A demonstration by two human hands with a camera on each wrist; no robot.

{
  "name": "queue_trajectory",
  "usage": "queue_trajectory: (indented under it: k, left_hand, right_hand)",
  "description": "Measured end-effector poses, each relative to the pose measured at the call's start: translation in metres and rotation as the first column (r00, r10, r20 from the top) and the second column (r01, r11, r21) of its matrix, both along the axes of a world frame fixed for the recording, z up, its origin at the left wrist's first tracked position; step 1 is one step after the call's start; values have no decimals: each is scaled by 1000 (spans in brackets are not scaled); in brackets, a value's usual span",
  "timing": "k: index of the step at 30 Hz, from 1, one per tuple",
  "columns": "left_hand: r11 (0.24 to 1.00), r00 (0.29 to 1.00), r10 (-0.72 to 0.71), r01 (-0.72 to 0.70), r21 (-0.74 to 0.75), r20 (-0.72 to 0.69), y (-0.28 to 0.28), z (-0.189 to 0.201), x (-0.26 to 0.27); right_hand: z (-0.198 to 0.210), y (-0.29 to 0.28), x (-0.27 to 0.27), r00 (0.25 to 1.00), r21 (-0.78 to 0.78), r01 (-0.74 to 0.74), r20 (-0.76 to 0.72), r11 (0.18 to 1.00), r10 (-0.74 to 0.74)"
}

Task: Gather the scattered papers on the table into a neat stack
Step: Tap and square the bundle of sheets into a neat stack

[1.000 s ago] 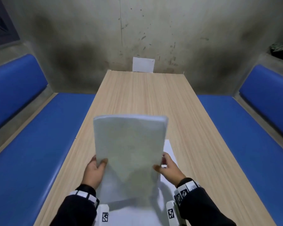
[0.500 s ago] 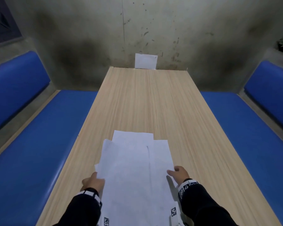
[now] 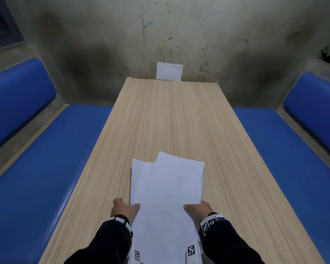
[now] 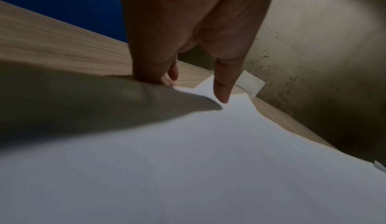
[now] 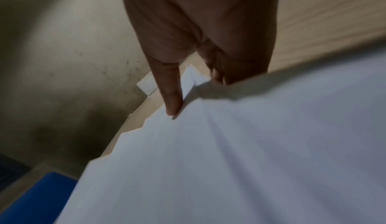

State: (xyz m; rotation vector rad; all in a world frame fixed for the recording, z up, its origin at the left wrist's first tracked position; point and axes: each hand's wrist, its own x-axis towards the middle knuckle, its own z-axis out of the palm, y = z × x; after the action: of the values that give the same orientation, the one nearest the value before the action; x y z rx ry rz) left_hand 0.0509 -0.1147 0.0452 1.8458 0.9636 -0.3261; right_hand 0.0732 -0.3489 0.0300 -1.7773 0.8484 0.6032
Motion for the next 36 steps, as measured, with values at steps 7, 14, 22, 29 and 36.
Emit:
queue_trajectory:
  k: [7,14,22,29,36]
  left_hand:
    - [950,990,-75,107,-293,120,-1,-1,-7]
    - [945,923,-176,256,-204,342,7,30,-4]
    - [953,689,-105,276,-125,717,11,128,19]
    - [908,659,-188,399,-126,728,15,128,12]
    - [913,630,-264,406,-21,730,4,127,5]
  right_hand:
    - [-4,5,0,997,-9,-53,-62,999,53]
    - [21,0,-1,977,276,-105,207,955,48]
    - [131,-5,11,674,326,-170,727,930,-132]
    - [136,-6,-5,664,345,-306,745,887,-61]
    - [129,-3,-11,676,321,-266,735,909,-62]
